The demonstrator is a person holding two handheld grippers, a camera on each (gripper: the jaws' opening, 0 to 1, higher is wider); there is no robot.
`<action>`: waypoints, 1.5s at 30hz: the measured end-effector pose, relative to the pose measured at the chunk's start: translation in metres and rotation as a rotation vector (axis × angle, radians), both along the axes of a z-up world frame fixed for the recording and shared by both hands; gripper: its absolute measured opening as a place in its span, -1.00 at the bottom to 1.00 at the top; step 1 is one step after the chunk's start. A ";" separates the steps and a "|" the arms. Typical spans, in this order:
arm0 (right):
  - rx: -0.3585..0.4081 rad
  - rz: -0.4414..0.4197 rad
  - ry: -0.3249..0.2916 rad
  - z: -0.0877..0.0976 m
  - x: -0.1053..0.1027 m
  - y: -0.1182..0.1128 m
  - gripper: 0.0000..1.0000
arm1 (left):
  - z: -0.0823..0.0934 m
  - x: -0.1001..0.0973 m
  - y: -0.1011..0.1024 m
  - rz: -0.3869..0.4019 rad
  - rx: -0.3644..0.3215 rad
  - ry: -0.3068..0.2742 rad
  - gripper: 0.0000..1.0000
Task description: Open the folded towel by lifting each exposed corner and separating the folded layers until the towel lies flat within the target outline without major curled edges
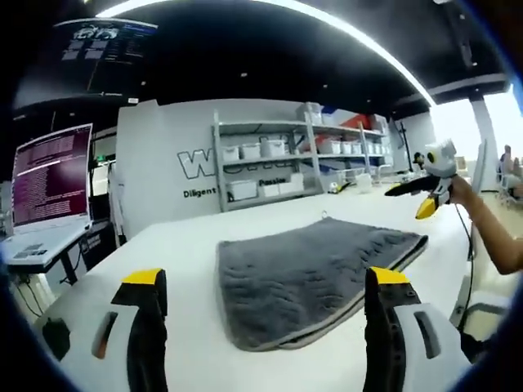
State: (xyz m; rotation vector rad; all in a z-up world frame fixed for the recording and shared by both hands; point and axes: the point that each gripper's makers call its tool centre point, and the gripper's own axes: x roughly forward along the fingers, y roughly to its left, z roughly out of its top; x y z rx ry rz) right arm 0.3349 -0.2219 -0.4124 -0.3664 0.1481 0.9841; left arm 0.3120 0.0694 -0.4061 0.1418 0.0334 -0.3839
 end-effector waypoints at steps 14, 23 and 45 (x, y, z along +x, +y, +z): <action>-0.228 0.121 0.022 -0.046 -0.045 0.040 -0.54 | -0.011 -0.016 0.010 0.009 0.000 0.019 0.94; -0.222 0.072 0.111 -0.074 -0.029 0.039 -0.76 | -0.018 -0.024 -0.009 -0.055 0.042 0.031 0.88; -0.242 0.110 0.197 -0.078 -0.062 0.027 -1.00 | -0.017 -0.035 0.006 -0.032 0.054 0.047 0.87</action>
